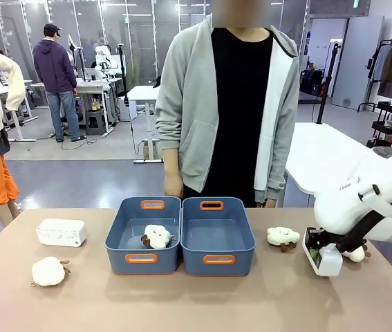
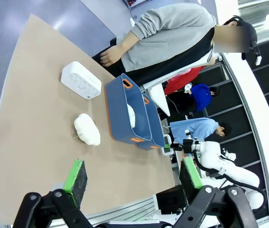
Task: Sort the digital clocks into the basket.
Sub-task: Pick up the Digital clock from the table and place it into the empty Plastic storage basket.
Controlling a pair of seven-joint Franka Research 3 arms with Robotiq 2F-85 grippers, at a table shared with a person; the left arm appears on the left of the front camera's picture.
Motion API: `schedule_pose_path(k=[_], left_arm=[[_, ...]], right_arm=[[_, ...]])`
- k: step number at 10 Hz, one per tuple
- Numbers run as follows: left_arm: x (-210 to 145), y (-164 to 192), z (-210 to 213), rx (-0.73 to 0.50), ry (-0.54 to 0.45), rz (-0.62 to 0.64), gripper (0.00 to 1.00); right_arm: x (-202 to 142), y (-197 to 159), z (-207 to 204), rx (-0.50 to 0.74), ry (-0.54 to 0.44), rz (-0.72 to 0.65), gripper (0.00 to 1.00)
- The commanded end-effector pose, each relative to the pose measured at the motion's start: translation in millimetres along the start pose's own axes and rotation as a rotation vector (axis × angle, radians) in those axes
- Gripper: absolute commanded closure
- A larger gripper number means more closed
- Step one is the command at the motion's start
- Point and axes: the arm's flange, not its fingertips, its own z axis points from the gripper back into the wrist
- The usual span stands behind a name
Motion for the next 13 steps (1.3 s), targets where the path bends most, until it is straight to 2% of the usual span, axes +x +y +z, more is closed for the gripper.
schedule_pose_path(k=[1,3,5,10,13], left_arm=[[2,-1,2,-0.02,-0.009,-0.013,0.0],[2,-1,2,-0.02,-0.009,-0.013,0.0],[2,-1,2,-0.02,-0.009,-0.013,0.0],[2,-1,2,-0.02,-0.009,-0.013,0.0],[2,-1,2,-0.02,-0.009,-0.013,0.0]], right_arm=[[-8,-6,56,0.139,0.004,0.015,0.96],[-18,23,104,0.215,-0.007,0.157,0.96],[-9,80,128,0.215,-0.026,0.213,0.96],[1,201,91,0.159,-0.028,0.288,0.96],[26,239,62,0.108,-0.002,0.317,0.96]])
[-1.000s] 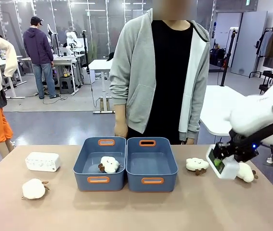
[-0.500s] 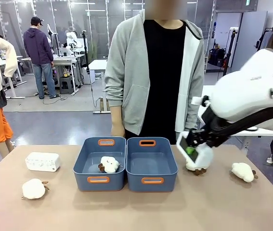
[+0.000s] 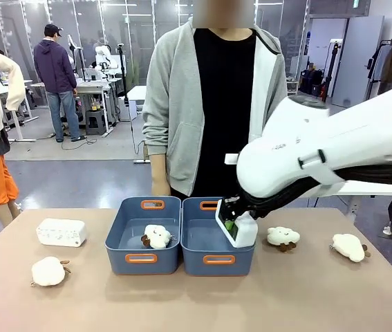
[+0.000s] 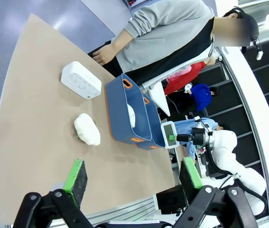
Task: Sort the digital clocks into the basket.
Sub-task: Pick up the Digital clock from the table and place it into the empty Plastic storage basket.
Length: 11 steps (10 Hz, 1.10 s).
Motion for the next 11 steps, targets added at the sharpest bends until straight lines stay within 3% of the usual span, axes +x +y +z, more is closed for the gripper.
schedule_pose_path(k=[1,4,5,6,7,8,9,11], left_arm=[[2,-1,2,-0.021,-0.009,-0.013,0.0],[2,-1,2,-0.021,-0.009,-0.013,0.0],[2,-1,2,-0.021,-0.009,-0.013,0.0],[2,-1,2,-0.021,-0.009,-0.013,0.0],[2,-1,2,-0.021,-0.009,-0.013,0.0],[2,-1,2,-0.021,-0.009,-0.013,0.0],[2,-1,2,-0.021,-0.009,-0.013,0.0],[2,-1,2,-0.021,-0.009,-0.013,0.0]], right_arm=[[31,5,-14,0.018,0.015,-0.038,0.96],[29,3,-45,-0.034,0.035,-0.045,0.96],[31,-3,-48,-0.047,0.035,-0.051,0.33],[28,-4,-49,-0.041,0.046,-0.06,0.32],[26,-3,-50,-0.044,0.051,-0.061,0.16],[22,-3,-50,-0.043,0.052,-0.06,0.15],[20,-3,-48,-0.045,0.05,-0.058,0.0],[11,-5,-37,-0.027,0.053,-0.068,0.0]])
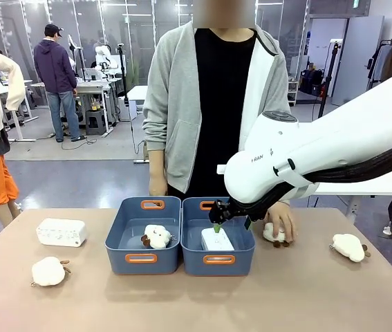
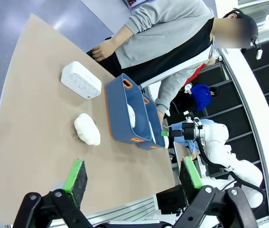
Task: Sort the digital clocks into the basket.
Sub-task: Pick up the Digital clock from the table and place it into the empty Plastic storage basket.
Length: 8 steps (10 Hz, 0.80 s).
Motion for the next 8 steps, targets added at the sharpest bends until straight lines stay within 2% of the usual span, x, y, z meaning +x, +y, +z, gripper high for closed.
schedule_pose_path(k=[1,8], left_arm=[[2.2,-1.0,1.9,-0.021,-0.009,-0.014,0.0],[2.2,-1.0,1.9,-0.021,-0.009,-0.014,0.0]], right_arm=[[2.1,0.0,-3.7,0.001,0.002,0.0,0.0],[2.1,0.0,-3.7,0.001,0.002,0.0,0.0]])
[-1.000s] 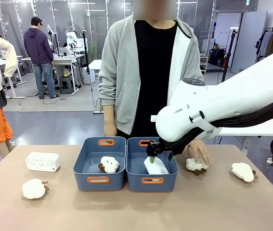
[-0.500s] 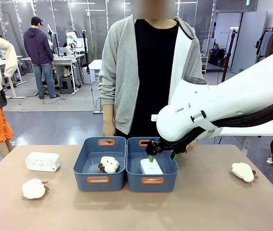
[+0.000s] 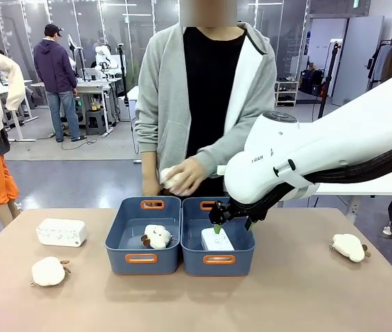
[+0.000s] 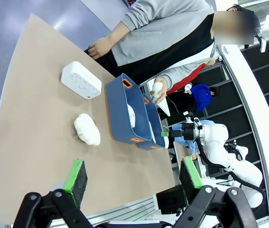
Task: Sort the digital clocks into the basket.
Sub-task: Pick up the Digital clock from the table and place it into the empty Plastic storage basket.
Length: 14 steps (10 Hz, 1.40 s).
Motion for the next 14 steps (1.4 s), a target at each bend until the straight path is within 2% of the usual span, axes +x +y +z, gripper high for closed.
schedule_pose_path(k=[1,5,6,8,10,13,14], left_arm=[[2,-1,2,-0.021,-0.009,-0.014,0.0],[2,-1,2,-0.021,-0.009,-0.014,0.0],[2,-1,2,-0.021,-0.009,-0.014,0.0],[2,-1,2,-0.021,-0.009,-0.014,0.0],[2,-1,2,-0.021,-0.009,-0.014,0.0],[2,-1,2,-0.021,-0.009,-0.014,0.0],[2,-1,2,-0.021,-0.009,-0.014,0.0]], right_arm=[[3,0,-1,0.001,-0.003,0.0,0.0],[0,0,0,0.0,0.0,0.0,0.0],[6,-1,12,-0.003,-0.006,-0.036,0.0],[-3,-18,67,0.163,-0.001,-0.1,0.0],[-15,-63,110,0.289,0.03,-0.186,0.0],[-50,-156,153,0.609,0.179,-0.314,0.0],[-63,-189,163,0.706,0.205,-0.315,0.0]])
